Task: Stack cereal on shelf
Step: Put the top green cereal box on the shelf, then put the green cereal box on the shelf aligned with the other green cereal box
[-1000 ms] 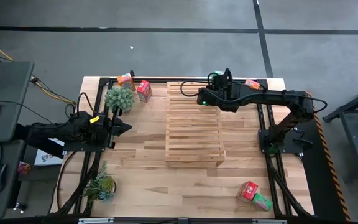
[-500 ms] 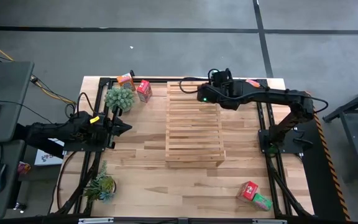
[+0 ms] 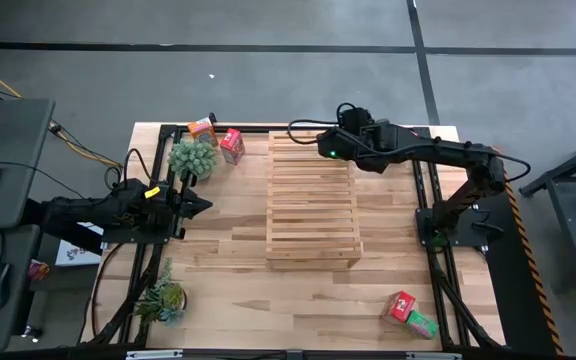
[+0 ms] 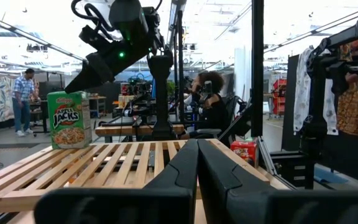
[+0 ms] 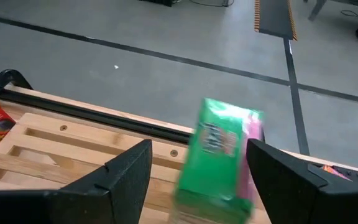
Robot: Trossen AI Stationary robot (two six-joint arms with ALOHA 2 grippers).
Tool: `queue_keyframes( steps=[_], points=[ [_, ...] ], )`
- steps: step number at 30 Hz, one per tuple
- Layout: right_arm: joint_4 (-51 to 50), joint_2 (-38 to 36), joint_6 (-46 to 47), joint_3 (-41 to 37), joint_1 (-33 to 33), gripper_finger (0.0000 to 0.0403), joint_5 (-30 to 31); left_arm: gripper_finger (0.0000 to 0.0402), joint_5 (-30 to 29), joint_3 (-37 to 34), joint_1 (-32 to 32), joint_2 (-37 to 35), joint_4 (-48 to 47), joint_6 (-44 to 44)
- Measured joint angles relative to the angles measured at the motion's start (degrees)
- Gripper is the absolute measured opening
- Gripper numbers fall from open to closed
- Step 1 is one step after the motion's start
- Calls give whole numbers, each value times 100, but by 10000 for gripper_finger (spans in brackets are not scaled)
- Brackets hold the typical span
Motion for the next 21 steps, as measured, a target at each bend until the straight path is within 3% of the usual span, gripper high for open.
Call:
queue_keyframes(
  steps=[13,21],
  points=[
    [-132,-2,-35,25,0,255,161,1,-1,0,0,0,1,0],
    [-15,-173,-721,397,0,255,582,1,-2,0,0,1,1,0]
  ],
)
